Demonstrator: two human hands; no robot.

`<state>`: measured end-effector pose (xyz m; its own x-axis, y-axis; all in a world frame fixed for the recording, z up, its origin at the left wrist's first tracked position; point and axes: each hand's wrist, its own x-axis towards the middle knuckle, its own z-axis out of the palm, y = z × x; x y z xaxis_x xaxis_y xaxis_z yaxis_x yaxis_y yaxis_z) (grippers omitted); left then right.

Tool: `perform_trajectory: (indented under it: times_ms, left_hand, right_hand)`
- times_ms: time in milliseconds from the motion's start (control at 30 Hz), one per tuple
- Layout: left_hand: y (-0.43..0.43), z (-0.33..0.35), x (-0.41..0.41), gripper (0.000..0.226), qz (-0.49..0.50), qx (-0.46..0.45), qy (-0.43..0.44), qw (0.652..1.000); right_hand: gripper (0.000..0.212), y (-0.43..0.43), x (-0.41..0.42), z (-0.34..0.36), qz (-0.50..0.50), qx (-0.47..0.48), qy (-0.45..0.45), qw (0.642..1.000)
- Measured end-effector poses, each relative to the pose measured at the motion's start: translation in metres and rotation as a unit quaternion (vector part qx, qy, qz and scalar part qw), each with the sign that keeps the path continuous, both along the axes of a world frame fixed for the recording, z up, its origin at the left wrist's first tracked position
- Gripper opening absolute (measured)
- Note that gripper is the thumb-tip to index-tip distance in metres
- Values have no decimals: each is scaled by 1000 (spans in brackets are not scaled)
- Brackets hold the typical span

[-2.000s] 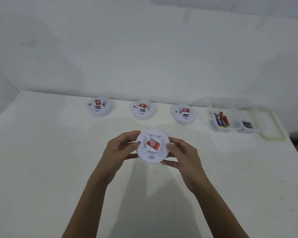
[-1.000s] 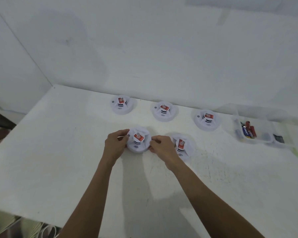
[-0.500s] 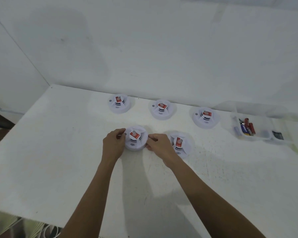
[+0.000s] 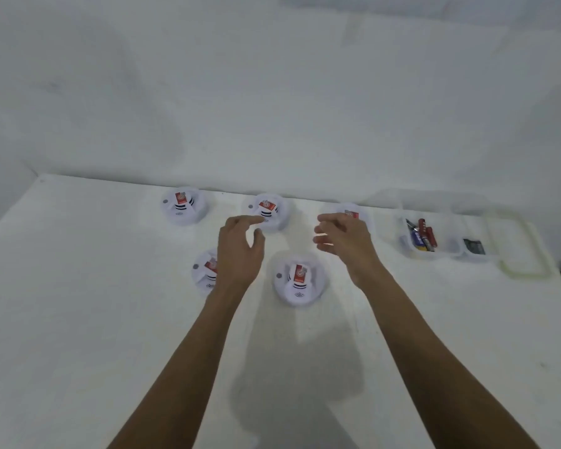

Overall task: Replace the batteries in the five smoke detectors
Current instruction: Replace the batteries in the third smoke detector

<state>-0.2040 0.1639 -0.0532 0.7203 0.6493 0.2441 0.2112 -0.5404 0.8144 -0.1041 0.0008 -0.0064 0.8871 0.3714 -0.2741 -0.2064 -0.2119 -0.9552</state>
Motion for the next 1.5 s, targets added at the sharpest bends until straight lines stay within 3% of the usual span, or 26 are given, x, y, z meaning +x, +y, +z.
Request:
perform_trajectory:
  times_ms: [133, 367, 467, 567, 700, 767, 833, 1033, 1167, 1233, 1367, 1500]
  left_hand:
    - [-33, 5, 47, 26, -95, -37, 48, 994]
    - [-71, 3, 113, 39, -168, -79, 227, 956]
    - [-83, 4, 128, 23, -156, -92, 245, 952]
    - [-89, 5, 135, 30, -136, -122, 243, 953]
    - [-91, 8, 135, 40, -95, -165, 219, 957]
    - [-93, 16, 132, 38, -74, -173, 192, 963]
    - [-97, 25, 126, 52, -61, -188, 178, 964]
    - [-124, 50, 91, 72, -88, -293, 128, 943]
    - [-153, 68, 56, 84, -146, -420, 82, 892]
    - [-164, 68, 43, 82, -184, -503, 61, 842]
    - [-186, 75, 26, 56, -176, -638, 12, 749]
    - [-209, 73, 16, 66, -215, -678, -20, 703]
  right_hand:
    - [15, -26, 41, -18, -66, -79, -59, 993]
    - [49, -46, 74, -37, -50, -220, -55, 973]
    - [36, -47, 80, -41, -18, -235, -48, 971]
    - [27, -49, 82, -40, 7, -235, -56, 970]
    - [29, -53, 79, -43, 2, -177, -20, 984]
    - [30, -57, 74, -42, -12, -116, 0, 993]
    - [27, -63, 66, -35, -21, -51, 3, 998]
    - [20, -98, 24, 3, -18, 101, -24, 994]
    - [19, -130, -6, 21, 16, 128, -49, 990]
    - [16, -142, -18, 28, 19, 68, -88, 994]
    - [24, -162, -38, 41, 6, -70, -182, 981]
    - [46, -176, -56, 55, 4, -151, -250, 956]
